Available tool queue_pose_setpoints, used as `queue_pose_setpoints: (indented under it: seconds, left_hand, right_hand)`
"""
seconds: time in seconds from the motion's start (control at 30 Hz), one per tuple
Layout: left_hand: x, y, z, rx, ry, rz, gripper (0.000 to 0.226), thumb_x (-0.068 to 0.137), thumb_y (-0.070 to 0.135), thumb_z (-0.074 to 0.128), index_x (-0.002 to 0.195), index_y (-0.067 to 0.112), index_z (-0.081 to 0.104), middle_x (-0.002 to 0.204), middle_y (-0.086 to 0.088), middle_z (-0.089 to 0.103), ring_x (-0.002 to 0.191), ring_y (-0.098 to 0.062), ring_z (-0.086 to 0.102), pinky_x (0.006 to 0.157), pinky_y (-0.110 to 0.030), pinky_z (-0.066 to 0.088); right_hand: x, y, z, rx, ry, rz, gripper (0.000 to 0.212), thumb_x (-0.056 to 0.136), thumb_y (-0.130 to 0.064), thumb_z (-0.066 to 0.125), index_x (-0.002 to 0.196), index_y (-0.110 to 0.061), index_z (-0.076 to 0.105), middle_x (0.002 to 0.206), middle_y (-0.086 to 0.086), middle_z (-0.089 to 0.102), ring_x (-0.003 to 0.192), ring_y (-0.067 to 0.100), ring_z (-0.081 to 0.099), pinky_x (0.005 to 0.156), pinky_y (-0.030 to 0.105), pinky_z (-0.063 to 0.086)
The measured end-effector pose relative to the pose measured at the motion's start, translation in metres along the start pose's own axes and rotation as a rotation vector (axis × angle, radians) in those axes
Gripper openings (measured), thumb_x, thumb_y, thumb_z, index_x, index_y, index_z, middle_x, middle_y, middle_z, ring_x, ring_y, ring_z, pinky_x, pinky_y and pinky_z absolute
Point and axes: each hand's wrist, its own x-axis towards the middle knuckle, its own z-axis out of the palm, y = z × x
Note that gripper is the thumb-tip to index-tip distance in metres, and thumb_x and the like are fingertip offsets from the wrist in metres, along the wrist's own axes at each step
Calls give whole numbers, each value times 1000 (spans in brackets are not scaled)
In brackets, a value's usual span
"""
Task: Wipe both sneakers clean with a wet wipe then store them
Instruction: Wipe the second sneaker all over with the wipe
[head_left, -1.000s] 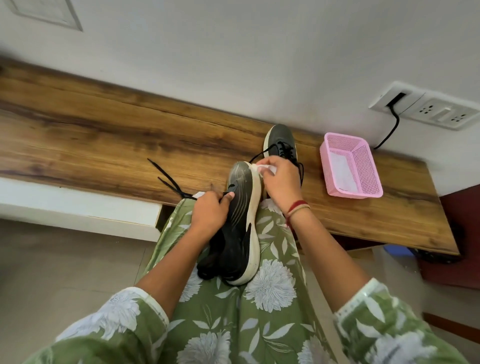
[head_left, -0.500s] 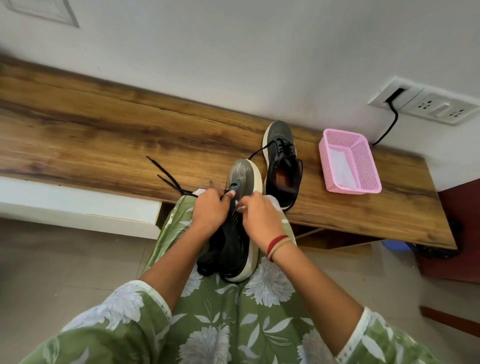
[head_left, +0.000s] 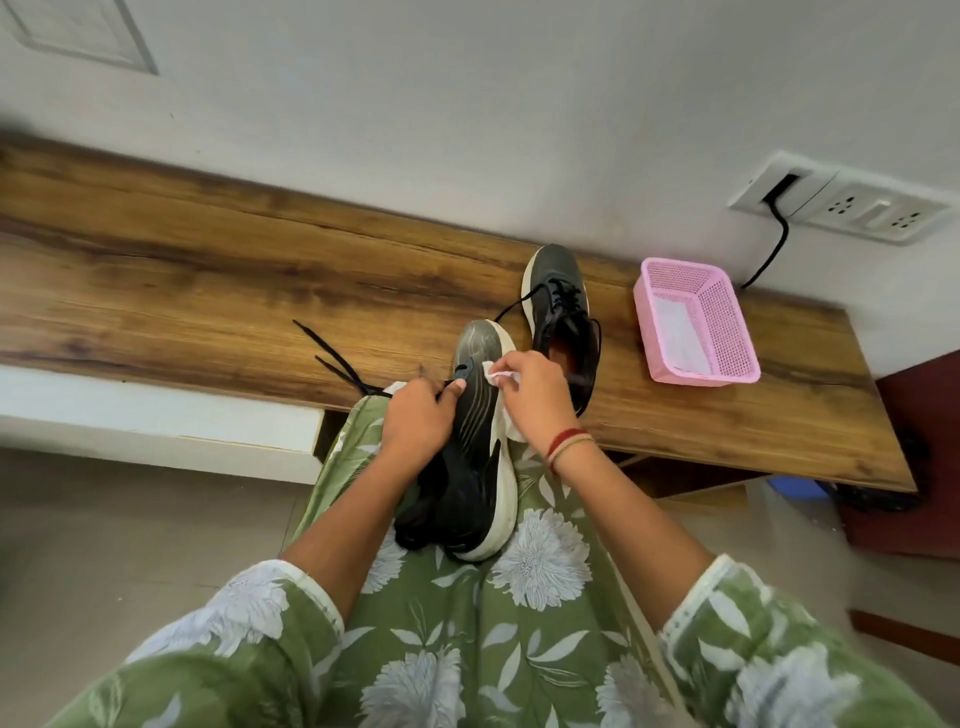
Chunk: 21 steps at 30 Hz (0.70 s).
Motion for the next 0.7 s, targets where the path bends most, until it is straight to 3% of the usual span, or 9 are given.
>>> queue_pose_setpoints:
  seconds: [0.1, 0.2, 0.4, 0.5, 0.57, 0.63, 0.7]
  left_hand:
    - [1, 0, 1, 6, 7, -1, 51, 97, 37, 48, 51, 16, 39, 51, 1, 41, 61, -25, 46, 58, -31, 28]
    - [2, -3, 4, 22, 8, 14, 50, 97, 37, 48, 52, 18, 39, 54, -1, 43, 64, -26, 47, 59, -31, 29]
    - [-1, -4, 5, 42, 30, 51, 46, 97, 38, 46, 58, 14, 41, 62, -4, 48, 74, -33, 58, 60, -31, 29]
    - [-2, -3, 2, 11, 38, 42, 46, 97, 38, 46, 58, 14, 42, 62, -5, 50, 77, -35, 60, 60, -31, 31]
    - [-3, -1, -1, -13, 35, 27, 42, 98, 36, 47, 66, 8, 48, 67, -12, 57, 80, -37, 60, 61, -31, 32]
    - [-4, 1, -5, -20, 36, 29, 38, 97, 35, 48, 72, 6, 52, 76, -19, 62, 84, -38, 60, 62, -30, 32]
    - [-7, 9, -11, -6, 39, 46, 39, 97, 35, 49, 69, 7, 52, 65, -12, 56, 82, -37, 61, 60, -30, 28]
  right_hand:
    - [-13, -1, 17, -192, -38, -73, 18, 95, -11, 46, 100, -11, 63, 102, 9, 56, 95, 26, 55, 81, 32, 39]
    - [-40, -8, 17, -177, -48, -108, 21, 92, -6, 45, 100, -12, 64, 103, 8, 56, 95, 26, 53, 79, 31, 36]
    - [-87, -30, 3, -196, -258, -144, 26, 88, -2, 47, 100, -15, 66, 104, 7, 60, 100, 24, 53, 85, 32, 40]
    - [-95, -27, -11, 28, -519, -158, 18, 84, -5, 58, 91, -13, 73, 97, 2, 68, 94, 15, 60, 85, 29, 47]
    - [-103, -20, -20, 311, -663, -139, 11, 82, -7, 64, 86, -14, 73, 87, -6, 68, 85, 5, 61, 77, 21, 47]
    - [-114, -14, -31, 643, -560, -15, 13, 82, -5, 65, 82, -18, 70, 79, -11, 66, 76, 1, 59, 69, 16, 45]
    - [-121, -7, -44, 939, -392, 179, 14, 84, -1, 64, 83, -14, 68, 76, -8, 65, 72, 6, 58, 62, 16, 45]
